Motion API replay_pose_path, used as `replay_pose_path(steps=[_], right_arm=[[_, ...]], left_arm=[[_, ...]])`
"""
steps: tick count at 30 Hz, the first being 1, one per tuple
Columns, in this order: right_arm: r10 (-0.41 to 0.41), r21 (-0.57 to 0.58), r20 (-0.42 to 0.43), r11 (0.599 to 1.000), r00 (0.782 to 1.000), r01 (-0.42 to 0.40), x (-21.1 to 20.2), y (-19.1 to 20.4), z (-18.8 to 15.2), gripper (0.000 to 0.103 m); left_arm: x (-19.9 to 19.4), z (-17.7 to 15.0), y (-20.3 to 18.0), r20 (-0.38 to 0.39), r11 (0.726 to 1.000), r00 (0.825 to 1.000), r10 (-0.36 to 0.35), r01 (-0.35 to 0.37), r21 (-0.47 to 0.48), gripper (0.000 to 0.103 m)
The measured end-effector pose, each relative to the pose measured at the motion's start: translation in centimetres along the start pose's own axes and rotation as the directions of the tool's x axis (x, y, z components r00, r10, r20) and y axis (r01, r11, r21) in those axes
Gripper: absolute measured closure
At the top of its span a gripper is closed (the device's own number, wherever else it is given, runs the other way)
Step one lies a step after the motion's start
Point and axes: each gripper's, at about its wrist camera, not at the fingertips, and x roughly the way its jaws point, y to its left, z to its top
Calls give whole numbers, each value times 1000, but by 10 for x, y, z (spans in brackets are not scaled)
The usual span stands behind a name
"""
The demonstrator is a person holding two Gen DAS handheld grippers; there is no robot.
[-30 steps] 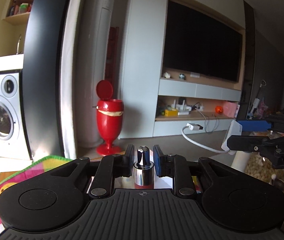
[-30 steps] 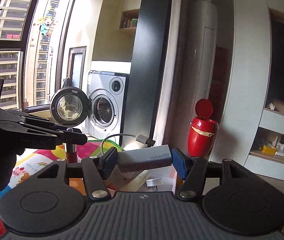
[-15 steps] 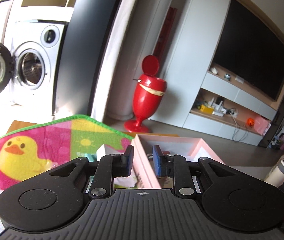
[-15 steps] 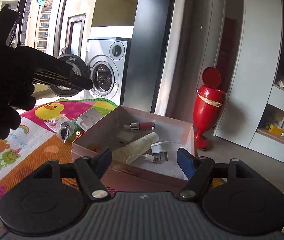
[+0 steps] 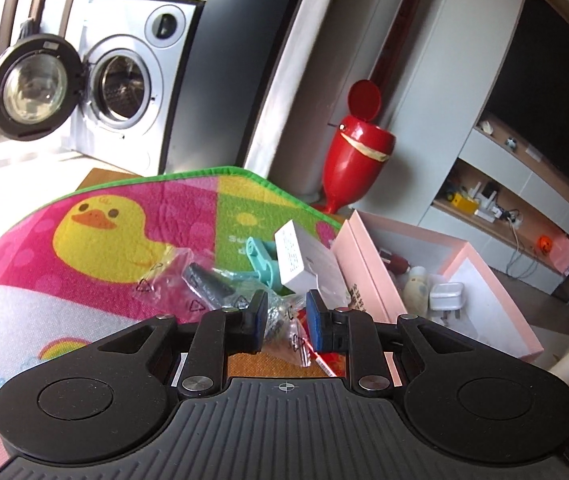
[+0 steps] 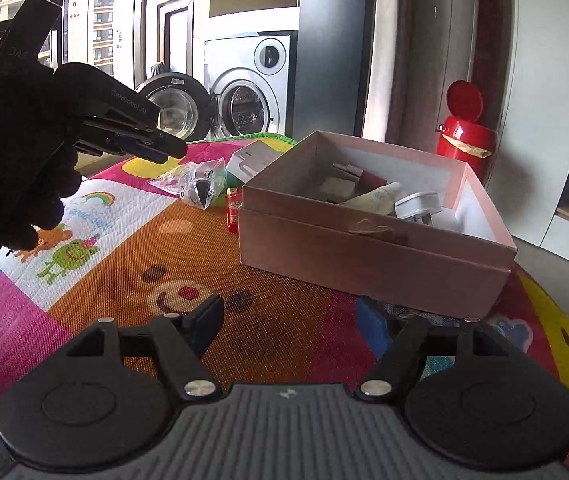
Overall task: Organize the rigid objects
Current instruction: 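Move the left tool toward the red lighter while the right tool approaches the white card box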
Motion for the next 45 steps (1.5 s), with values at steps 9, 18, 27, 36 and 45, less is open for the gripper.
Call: replay_pose_path(steps=[9,18,27,36,45], right_arm=[[-18,63,-6,998,1000,19,0,-7,-2,30],[-5,77,-35,997,999,8,6,-8,-2,30],[-16,53,-54,998,998,19,8,-4,0,30],[92,4,-58,996,994,-92,8,26,16,30],[215,-57,-72,974,974,-219,29,53,100,30]], left_arm=[[85,58,10,-117,996,993,-17,7,-89,80],[120,50,16,-229,995,972,-46,23,-101,77],[70,14,-1,-188,989,980,-69,91,114,78],[1,-36,18,-224,972,965,-137,174,158,84],[-47,-83,49,-143,989,983,-117,129,74,84]])
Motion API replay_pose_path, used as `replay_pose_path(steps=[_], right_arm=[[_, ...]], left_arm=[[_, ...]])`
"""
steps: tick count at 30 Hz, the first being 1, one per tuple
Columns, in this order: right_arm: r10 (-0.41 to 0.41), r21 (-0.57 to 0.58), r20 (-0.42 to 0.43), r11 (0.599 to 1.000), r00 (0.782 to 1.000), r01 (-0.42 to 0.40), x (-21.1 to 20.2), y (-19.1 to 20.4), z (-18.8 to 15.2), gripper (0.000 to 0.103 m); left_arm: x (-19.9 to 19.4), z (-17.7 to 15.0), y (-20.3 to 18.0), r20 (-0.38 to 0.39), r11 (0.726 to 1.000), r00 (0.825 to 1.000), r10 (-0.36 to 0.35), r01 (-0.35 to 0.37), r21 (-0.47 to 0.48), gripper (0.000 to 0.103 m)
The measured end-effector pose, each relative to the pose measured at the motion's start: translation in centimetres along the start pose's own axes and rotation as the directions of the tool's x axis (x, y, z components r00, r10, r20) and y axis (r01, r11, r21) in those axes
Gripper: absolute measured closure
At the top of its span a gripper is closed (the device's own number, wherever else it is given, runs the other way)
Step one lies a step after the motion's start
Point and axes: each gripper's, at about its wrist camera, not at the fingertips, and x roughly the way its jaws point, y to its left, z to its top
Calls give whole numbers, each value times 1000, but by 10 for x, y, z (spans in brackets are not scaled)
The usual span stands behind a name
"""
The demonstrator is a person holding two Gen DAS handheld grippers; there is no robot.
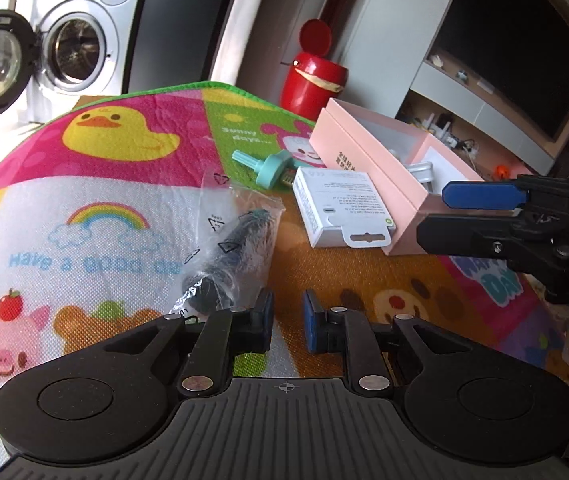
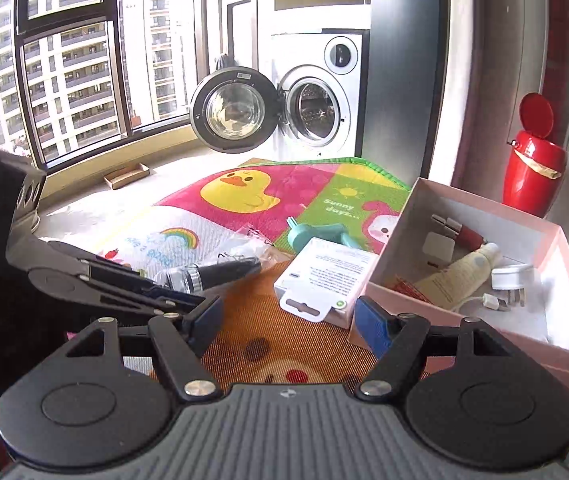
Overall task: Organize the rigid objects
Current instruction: 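Move the left tool toward the red lighter while the right tool approaches the white card box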
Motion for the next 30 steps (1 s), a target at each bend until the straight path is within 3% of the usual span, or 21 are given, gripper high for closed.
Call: replay_pose_path(steps=[3,7,8,10,14,17,26,29,30], right_arm=[[10,4,-60,1000,998,-10,35,-1,42,30],[-36,99,-258,993,966,64,120,-18,90,32],[-71,122,-284,986,956,109,140,-27,97,36],[-161,97,-326,974,931,203,171,-37,105,74],[-290,-43,-399,954,870,298,204,-40,100,76],[-293,-115,-389,956,873,270,193,-27,92,76],[-119,-114,-448,991,886,75,123,18,44,76],[-51,-54,-422,998,905,31,92,20,25,75],[-49,-61,-400,998,915,27,80,23,18,67]], left_arm=[[-4,-11,10,70,997,997,-43,48,-63,84],[-9,-14,12,115,995,991,-63,71,-65,84],[-11,-15,12,126,996,990,-64,72,-59,84],[-14,-16,13,146,995,987,-66,75,-60,84],[-18,-17,16,171,992,983,-70,88,-95,84],[-18,-17,18,171,990,982,-74,94,-108,84],[-22,-17,32,183,982,982,-40,73,-176,84],[-22,-18,29,181,984,983,-30,60,-165,84],[-22,-18,28,182,985,983,-26,56,-161,84]])
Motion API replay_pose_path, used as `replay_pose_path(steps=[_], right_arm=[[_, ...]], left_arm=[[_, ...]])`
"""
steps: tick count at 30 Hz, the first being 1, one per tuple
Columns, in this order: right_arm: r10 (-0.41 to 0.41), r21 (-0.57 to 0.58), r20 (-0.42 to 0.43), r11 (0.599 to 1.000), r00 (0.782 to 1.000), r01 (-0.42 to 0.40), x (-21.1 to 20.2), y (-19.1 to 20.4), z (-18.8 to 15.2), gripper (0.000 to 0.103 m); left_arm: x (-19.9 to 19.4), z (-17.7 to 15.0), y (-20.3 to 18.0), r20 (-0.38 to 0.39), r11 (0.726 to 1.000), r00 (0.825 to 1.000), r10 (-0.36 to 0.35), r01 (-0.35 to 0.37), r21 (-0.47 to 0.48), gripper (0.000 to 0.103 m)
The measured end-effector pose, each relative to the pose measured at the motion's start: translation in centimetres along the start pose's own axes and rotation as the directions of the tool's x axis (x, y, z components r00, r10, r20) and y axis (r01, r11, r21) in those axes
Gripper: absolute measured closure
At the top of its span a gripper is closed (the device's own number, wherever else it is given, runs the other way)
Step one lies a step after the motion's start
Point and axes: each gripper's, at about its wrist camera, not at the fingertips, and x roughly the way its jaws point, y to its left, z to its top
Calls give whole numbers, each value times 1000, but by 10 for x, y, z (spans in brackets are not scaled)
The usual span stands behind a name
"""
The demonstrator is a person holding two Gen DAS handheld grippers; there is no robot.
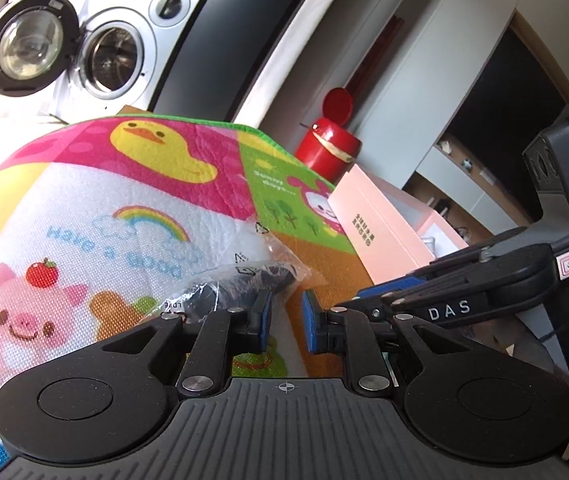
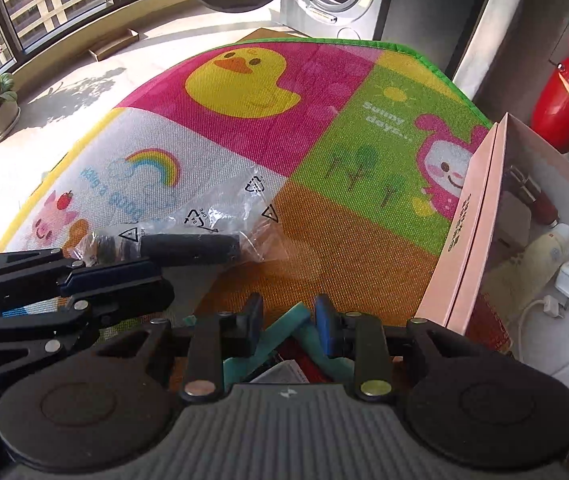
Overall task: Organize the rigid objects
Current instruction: 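Move the left tool toward the red lighter while the right tool approaches the white card box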
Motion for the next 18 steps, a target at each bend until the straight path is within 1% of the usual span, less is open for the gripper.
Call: replay_pose_path(steps=[1,3,7,10,11,14,16,18], right_arm=[[-9,-15,32,1000,999,9,-9,3,-14,51],[-22,-32,97,999,995,26,-25,5,-38,34],[-49,-55,168,997,985,59,-48,4,-80,33],[-94,-70,210,991,973,110,-62,2,-107,33],[-101,-72,225,990,969,120,-69,0,-116,33],[-75,-58,265,994,961,93,-85,-10,-136,33],[-29,-41,291,998,956,43,-95,-18,-148,33],[16,-29,314,1000,949,-7,-100,-24,-157,33]], left_arm=[[0,0,-1,0,1000,1000,2,-2,3,84],[2,0,0,1,1000,1000,6,-6,3,84],[2,0,-3,12,999,999,32,-33,13,84],[-8,-1,-14,44,995,995,87,-90,52,84],[-11,0,-18,41,993,995,96,-98,57,84],[-19,1,-33,10,993,996,90,-91,81,84],[-22,0,-48,3,987,995,99,-99,125,84],[-25,-1,-63,-4,982,996,88,-86,167,84]])
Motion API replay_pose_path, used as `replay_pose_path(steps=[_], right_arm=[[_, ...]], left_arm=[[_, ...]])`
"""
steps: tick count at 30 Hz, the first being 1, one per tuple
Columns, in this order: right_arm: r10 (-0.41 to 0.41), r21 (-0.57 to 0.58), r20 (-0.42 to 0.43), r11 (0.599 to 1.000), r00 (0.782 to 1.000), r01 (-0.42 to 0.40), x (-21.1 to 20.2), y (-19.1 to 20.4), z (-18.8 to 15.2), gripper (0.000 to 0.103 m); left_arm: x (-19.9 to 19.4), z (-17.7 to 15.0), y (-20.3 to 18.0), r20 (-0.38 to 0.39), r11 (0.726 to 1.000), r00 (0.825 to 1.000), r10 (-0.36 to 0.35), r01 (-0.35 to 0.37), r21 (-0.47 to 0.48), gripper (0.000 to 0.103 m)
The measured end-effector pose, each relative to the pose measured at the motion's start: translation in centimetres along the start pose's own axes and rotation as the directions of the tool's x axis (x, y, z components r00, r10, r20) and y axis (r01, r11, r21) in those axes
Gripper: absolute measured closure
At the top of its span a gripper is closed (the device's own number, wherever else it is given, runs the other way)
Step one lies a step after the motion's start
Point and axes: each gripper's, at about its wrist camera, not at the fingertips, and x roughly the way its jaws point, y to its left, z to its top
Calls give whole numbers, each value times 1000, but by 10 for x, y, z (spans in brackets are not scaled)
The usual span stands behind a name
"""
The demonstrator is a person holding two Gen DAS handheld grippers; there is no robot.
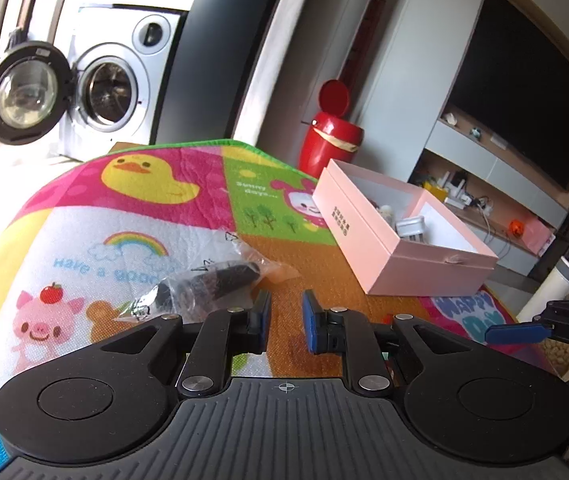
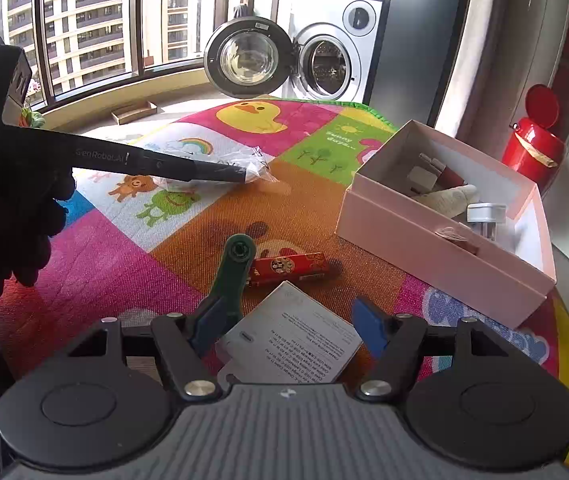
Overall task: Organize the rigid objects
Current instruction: 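Move the left tool toward the red lighter while the right tool approaches the white card box, then grasp the red lighter with the left tool while the right tool grasps the white card box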
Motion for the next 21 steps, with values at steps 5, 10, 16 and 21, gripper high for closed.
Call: replay_pose_path(steps=[5,10,16,21], right_arm=[[88,0,34,996,996,-88,-13,-1,-16,33],[68,8,28,998,997,-68,-11,1,-29,33],[-178,25,34,984,983,177,-1,-9,-38,28],[-273,221,46,941,961,257,-1,-49,-42,28]], left_arm=[[-11,1,-48,-27,985,994,-110,112,132,84],[-10,-11,-94,-106,940,968,-226,245,238,84],[19,-29,-110,-199,943,968,-151,202,266,84],[30,-32,-88,-222,964,971,-88,139,227,81]])
